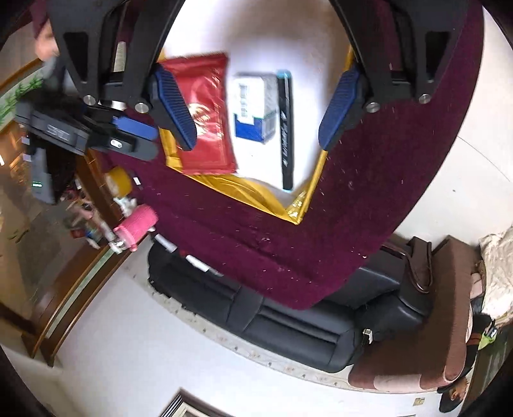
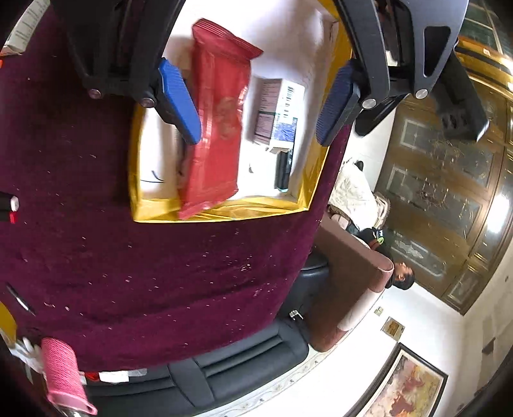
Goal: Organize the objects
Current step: 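Carry the marker and blue box into the tray and open both tools, then move both open tools back toward the remaining items on the table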
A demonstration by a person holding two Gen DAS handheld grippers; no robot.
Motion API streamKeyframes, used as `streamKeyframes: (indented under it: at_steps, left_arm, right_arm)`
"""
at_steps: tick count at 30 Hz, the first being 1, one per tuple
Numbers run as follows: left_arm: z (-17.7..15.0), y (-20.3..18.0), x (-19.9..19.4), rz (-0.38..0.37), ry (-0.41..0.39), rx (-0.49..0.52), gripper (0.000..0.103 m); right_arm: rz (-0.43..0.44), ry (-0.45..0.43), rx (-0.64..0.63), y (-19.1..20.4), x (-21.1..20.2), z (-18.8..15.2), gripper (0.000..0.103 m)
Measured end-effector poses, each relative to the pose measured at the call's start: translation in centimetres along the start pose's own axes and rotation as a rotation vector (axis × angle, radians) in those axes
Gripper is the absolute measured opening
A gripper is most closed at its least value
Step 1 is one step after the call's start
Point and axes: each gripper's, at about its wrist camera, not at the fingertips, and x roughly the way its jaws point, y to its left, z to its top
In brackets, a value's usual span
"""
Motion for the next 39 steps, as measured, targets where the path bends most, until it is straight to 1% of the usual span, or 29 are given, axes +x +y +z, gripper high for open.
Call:
streamKeyframes:
  at_steps: [3,5,7,9,12,14,16,19,22,25,30,32,35,39]
  left_arm:
    - [-1.1,-0.1,-1.0,-0.017,0.001,-0.012,0.078]
    - [-1.6,0.0,-1.4,-0.011,0.002,-0.007,0.078]
    - [-1.9,-0.4,-1.5,-0.008,0.003,-0.001,0.078]
    - [-2.1,-0.7,-1.7,-0.013,0.002,0.001,0.078]
    - [-2.3,-1.5,-2.1,-0.016,-0.012,0.017,0.078]
    - [-2.4,-2.3,-2.4,-0.011,-0.021,0.034,0.079]
    - [-2.6,-3.1,-2.6,-0.013,-0.024,0.051,0.079]
    - [-3.1,-5.1,-2.6,-0.039,-0.006,0.076,0.080]
    - [-3.9,-7.7,-2.4,-0.074,0.023,0.105,0.081]
    - [-5.1,-11.0,-2.1,-0.110,0.046,0.152,0.081]
    - [-7.9,-17.7,-1.3,-0.163,0.101,0.236,0.083]
    - [-9.1,-20.1,-0.8,-0.187,0.133,0.256,0.083]
    - [-10.7,-23.1,-0.4,-0.227,0.172,0.277,0.083]
    - [-12.2,-26.3,-1.1,-0.244,0.182,0.322,0.083]
  right_arm:
    - [-0.023,-0.003,0.028,-1.0,0.4,0.1,0.080]
    - [-0.002,0.016,0.057,-1.4,1.4,0.0,0.080]
    - [0.017,0.041,0.064,-1.1,2.7,-0.1,0.080]
    - [-0.001,0.062,0.055,-0.6,3.9,-0.2,0.081]
    - [0.049,0.107,0.054,0.1,5.2,-0.5,0.081]
    - [0.048,0.113,0.030,0.5,4.9,-0.6,0.081]
    - [0.032,0.086,0.022,0.4,3.7,-0.5,0.081]
    - [0.004,0.018,-0.002,-0.3,-0.1,-0.6,0.081]
    - [-0.035,-0.056,-0.039,-1.3,-4.5,-1.5,0.082]
    - [-0.090,-0.127,-0.074,-2.8,-9.2,-3.3,0.085]
    - [-0.177,-0.210,-0.109,-5.6,-15.2,-6.3,0.089]
    - [-0.224,-0.254,-0.119,-7.1,-18.0,-7.7,0.093]
    - [-0.270,-0.293,-0.109,-9.4,-21.4,-9.2,0.094]
    - [-0.300,-0.329,-0.087,-11.7,-25.2,-10.2,0.094]
